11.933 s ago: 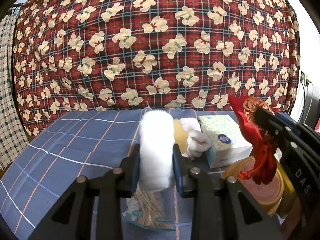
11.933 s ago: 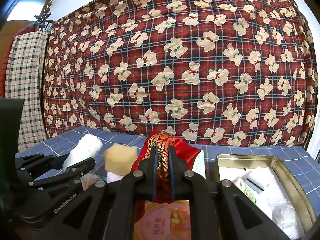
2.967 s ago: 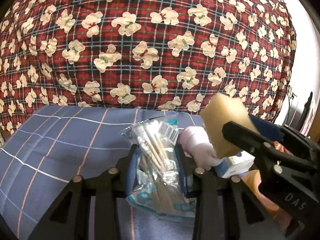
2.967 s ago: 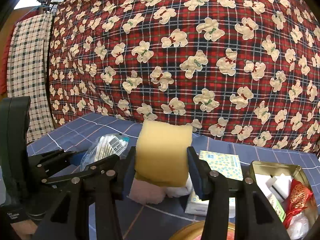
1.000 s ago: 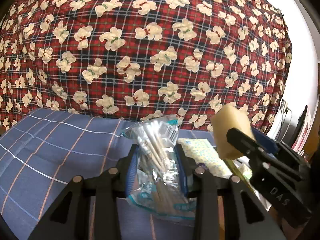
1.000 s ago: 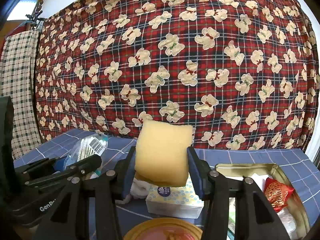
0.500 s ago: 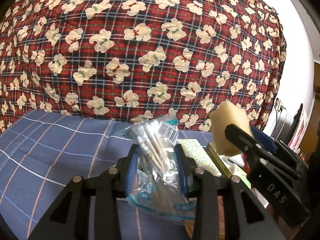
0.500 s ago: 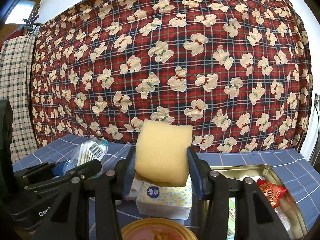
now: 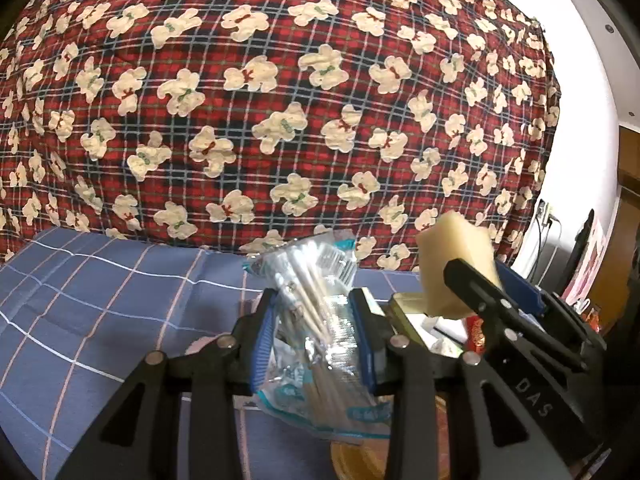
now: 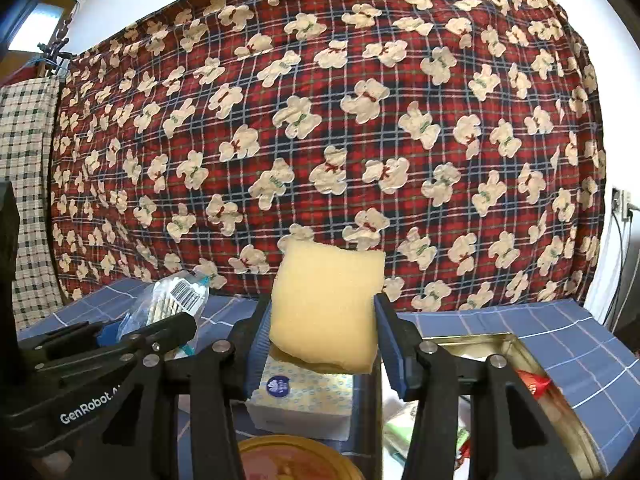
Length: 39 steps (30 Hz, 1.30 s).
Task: Organize soft objects
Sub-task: 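Carry the cotton-swab bag with the left tool while the right tool carries the sponge over the tray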
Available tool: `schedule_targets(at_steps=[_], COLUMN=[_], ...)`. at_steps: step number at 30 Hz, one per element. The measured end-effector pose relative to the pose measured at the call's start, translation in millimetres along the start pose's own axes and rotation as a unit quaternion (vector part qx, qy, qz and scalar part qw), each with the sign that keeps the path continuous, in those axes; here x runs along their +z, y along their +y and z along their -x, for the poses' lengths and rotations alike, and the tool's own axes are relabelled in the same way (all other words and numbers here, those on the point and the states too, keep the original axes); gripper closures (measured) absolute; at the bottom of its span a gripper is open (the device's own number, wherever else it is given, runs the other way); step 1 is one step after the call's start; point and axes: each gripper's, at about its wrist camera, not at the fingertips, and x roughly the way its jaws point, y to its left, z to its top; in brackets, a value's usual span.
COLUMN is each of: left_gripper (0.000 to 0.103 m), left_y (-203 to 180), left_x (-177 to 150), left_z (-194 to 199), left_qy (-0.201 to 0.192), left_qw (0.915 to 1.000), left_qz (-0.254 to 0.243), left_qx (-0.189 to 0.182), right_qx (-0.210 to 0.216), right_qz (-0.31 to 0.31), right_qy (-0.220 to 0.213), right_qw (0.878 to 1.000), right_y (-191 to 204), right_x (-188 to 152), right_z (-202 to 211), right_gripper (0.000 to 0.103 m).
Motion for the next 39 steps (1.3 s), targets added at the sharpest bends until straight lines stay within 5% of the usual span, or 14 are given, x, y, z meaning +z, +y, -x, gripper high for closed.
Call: schedule_targets(at_steps=[25, 39], left_gripper=[0.068, 0.068], left_y=[-42, -78], left_x=[0, -5], left_z=[0, -19], left_qy=[0.004, 0.038], left_qw=[0.9990, 0.9962], left_qz=[-0.013, -0.032], left_qx=[-0.042, -0.071], right_qx=[-0.077, -0.130], right_qz=[0.009, -0.007], right_qy=[-0.019, 0.011], right_qw=[0.997, 0.991], right_y=[-32, -69], right_x=[-1, -4], right_z=[17, 15], right_gripper=[0.052, 0.052])
